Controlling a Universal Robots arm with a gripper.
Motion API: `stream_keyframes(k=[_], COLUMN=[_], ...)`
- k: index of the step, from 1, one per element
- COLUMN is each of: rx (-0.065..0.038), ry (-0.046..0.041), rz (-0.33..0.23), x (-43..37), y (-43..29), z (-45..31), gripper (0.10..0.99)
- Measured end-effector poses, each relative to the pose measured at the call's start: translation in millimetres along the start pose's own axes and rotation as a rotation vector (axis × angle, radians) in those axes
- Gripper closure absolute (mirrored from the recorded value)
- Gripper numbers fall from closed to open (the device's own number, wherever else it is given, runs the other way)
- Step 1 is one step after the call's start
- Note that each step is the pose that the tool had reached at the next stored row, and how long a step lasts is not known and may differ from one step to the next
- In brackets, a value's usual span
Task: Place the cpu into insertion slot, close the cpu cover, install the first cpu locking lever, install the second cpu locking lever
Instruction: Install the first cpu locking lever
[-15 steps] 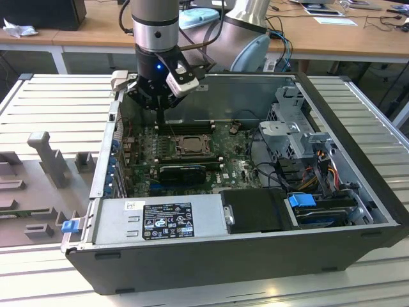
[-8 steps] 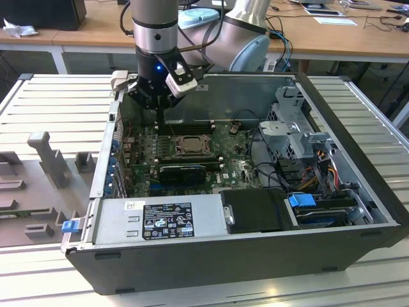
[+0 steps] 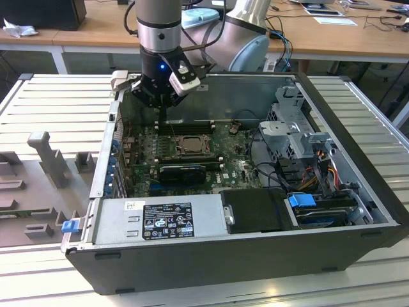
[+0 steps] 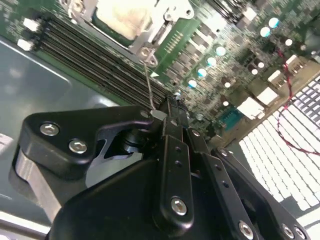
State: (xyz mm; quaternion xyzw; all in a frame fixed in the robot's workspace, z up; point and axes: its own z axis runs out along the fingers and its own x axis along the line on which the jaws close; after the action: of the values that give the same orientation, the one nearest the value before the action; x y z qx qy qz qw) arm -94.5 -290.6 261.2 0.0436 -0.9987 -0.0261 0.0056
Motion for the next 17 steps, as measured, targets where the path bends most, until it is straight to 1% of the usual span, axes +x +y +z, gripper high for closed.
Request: stream_keyframes(k=[3,5,6,17], rx=[0.000,0.000,0.000,0.000], ry=[-0.0001,-0.0001,-0.0001,-0.0001], rz=[0.002,0.003,0.003,0.003], x=[-8.7,-16.1,-17.8,-25.8], y=[-0.8,-1.5,-1.6,-2.5], z=[0.6,0.9,0.9,1.7], gripper=[0.980,0.980,0.980,0.980])
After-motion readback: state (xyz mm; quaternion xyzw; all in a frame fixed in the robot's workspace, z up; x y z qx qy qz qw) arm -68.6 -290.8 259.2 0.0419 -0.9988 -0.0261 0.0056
